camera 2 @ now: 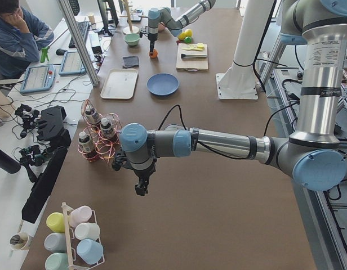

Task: Pick orange to plate
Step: 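Lower the right gripper and grasp the orange tangerine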

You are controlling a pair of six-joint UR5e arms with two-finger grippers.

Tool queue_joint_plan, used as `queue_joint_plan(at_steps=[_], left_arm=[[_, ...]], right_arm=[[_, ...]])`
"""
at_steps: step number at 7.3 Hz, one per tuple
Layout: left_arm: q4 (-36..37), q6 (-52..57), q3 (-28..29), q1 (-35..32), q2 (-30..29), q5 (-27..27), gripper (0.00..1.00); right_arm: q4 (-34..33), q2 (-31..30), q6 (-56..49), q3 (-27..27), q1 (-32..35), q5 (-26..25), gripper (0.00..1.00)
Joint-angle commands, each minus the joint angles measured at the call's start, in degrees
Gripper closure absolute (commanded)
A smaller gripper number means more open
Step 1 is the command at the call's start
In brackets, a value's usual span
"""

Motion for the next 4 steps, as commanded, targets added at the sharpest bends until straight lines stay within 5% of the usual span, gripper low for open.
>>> queue_joint_plan(at_steps=[1, 3, 4], left_arm=[[0.0, 0.0, 0.0, 0.0, 0.0, 0.0, 0.02], [0.0, 0.0, 0.0, 0.0, 0.1, 0.0, 0.02], [0.0, 0.0, 0.1, 0.0, 0.1, 0.0, 0.02]], right_arm=[[0.3, 0.1, 0.1, -0.5, -0.9, -0.7, 0.01], [0.3, 0.0, 0.1, -0.5, -1.7, -1.9, 0.03], [0.4, 0.0, 0.1, -0.2, -1.8, -2.0, 0.38]])
